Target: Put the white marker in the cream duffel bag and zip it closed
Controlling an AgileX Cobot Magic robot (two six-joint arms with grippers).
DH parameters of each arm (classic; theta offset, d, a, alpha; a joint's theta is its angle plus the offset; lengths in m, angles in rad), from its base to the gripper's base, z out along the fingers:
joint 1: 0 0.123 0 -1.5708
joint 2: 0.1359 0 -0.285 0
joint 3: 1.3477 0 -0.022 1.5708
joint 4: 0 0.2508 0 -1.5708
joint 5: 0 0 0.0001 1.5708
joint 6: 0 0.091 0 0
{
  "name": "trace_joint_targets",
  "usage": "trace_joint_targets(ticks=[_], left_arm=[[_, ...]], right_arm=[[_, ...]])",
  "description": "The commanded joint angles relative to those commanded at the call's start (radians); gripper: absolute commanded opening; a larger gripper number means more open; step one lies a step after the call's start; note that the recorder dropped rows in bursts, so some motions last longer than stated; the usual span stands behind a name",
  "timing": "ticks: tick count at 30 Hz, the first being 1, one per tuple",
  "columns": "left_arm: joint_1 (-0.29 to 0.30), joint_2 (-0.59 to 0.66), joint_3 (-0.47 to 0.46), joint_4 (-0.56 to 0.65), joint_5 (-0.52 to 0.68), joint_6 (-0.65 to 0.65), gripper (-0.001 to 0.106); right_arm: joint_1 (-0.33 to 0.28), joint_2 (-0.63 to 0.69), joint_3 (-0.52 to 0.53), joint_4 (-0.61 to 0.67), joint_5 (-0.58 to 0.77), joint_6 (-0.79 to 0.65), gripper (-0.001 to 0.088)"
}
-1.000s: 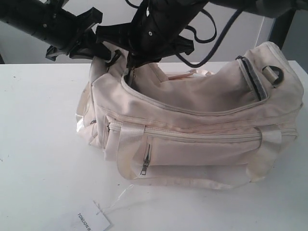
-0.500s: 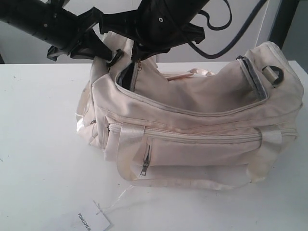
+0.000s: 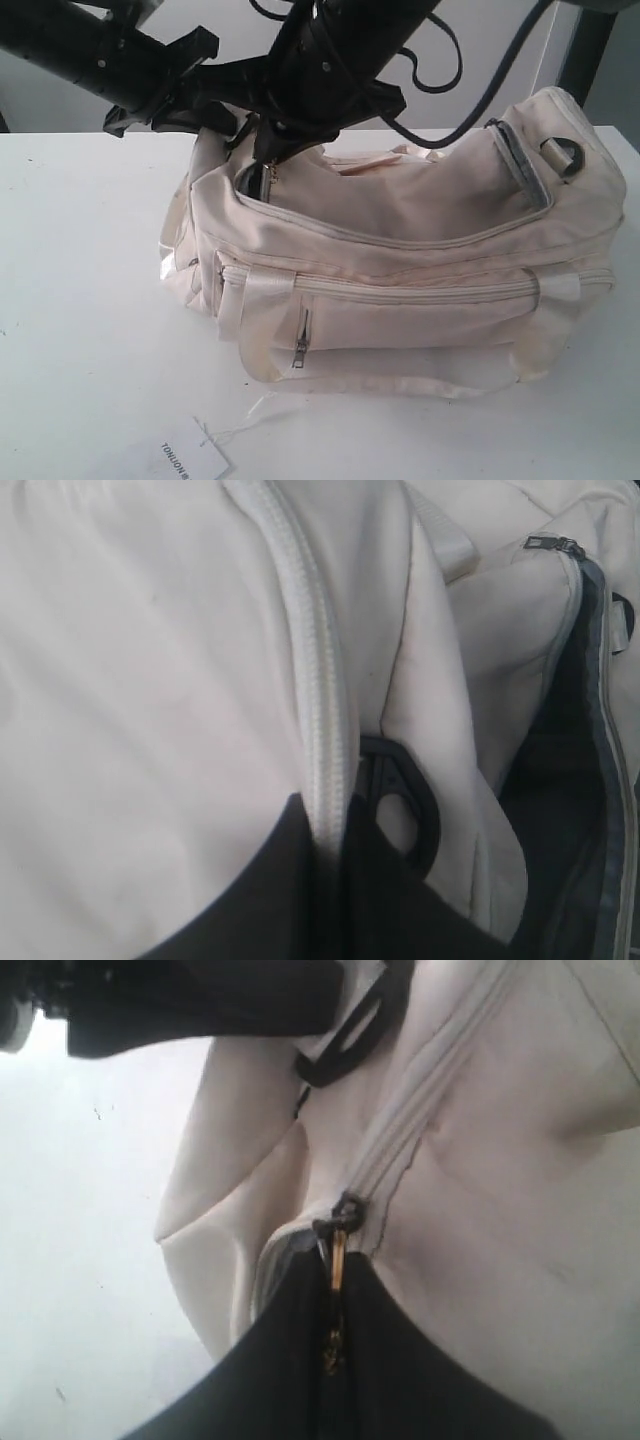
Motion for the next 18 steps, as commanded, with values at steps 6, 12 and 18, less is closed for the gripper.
trace_joint_targets(ticks=[6,12,18], left_arm=[[0.000,0.000,0.000,0.000,-0.014,0.000,0.000],[0.000,0.000,0.000,0.000,-0.016,0.000,0.000],[0.000,0.000,0.000,0.000,-0.016,0.000,0.000]], right_arm=[[0.000,0.002,0.000,0.075,0.067,-0.077,0.0000],[0.000,0.002,0.000,0.087,0.130,-0.120,0.0000],[0.000,0.002,0.000,0.089,0.167,-0.190,0.0000]])
